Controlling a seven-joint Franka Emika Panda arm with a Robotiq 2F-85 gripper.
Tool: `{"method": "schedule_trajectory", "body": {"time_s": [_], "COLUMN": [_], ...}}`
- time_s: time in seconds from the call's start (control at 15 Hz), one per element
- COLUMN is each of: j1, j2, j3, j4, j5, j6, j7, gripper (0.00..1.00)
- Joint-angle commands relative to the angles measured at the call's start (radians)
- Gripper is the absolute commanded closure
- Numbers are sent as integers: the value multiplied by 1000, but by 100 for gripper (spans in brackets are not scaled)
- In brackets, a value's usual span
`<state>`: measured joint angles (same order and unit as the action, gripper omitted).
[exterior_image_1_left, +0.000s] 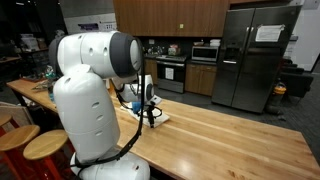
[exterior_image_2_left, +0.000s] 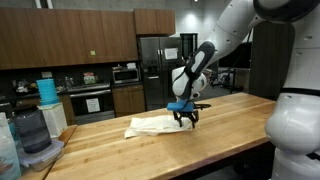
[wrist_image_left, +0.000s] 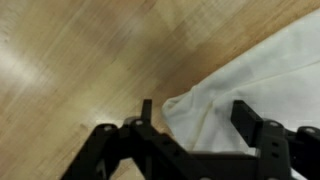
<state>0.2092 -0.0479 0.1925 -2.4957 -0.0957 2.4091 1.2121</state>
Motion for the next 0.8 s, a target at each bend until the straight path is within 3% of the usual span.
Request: {"method": "schedule_trajectory", "body": {"time_s": [0.0, 0.4, 0.53, 0.73], "j1": [-17, -15, -16, -20], "j2": [53, 68, 60, 29], "j3": [-2, -12, -15, -22], "j4": [38, 58, 55, 36], "j5": [1, 0, 2, 20], "j6": [31, 68, 84, 117], "j7": [-31, -48, -51, -65], "gripper": [52, 95, 100, 98]}}
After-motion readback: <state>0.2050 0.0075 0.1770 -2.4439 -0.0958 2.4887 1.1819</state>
